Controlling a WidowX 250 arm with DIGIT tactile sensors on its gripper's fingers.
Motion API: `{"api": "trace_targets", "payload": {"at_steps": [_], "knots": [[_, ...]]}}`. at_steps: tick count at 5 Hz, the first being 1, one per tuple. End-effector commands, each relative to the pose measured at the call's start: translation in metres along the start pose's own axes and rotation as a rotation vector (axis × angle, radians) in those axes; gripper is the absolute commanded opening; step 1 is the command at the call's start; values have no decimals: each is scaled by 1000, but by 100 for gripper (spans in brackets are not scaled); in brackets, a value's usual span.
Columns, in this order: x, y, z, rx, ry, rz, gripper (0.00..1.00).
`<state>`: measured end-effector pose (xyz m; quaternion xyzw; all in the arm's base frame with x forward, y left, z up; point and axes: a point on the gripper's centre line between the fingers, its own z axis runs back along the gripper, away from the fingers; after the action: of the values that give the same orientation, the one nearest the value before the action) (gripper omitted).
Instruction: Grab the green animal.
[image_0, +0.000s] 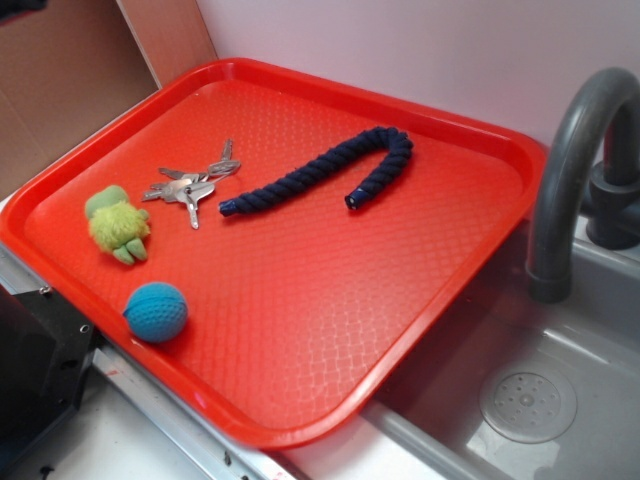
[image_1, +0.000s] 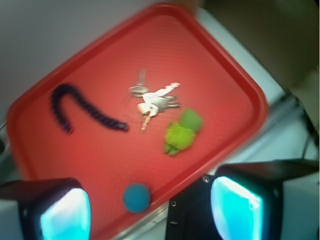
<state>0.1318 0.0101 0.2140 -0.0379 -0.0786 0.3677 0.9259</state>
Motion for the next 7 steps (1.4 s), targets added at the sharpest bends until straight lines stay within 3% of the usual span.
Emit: {"api": "trace_targets", "payload": {"at_steps": [1,5,7], "knots": [[10,14,-36,97,-68,375,100],[24,43,-132,306,-267,428,100],[33,48,-171,399,-308,390,100]]}}
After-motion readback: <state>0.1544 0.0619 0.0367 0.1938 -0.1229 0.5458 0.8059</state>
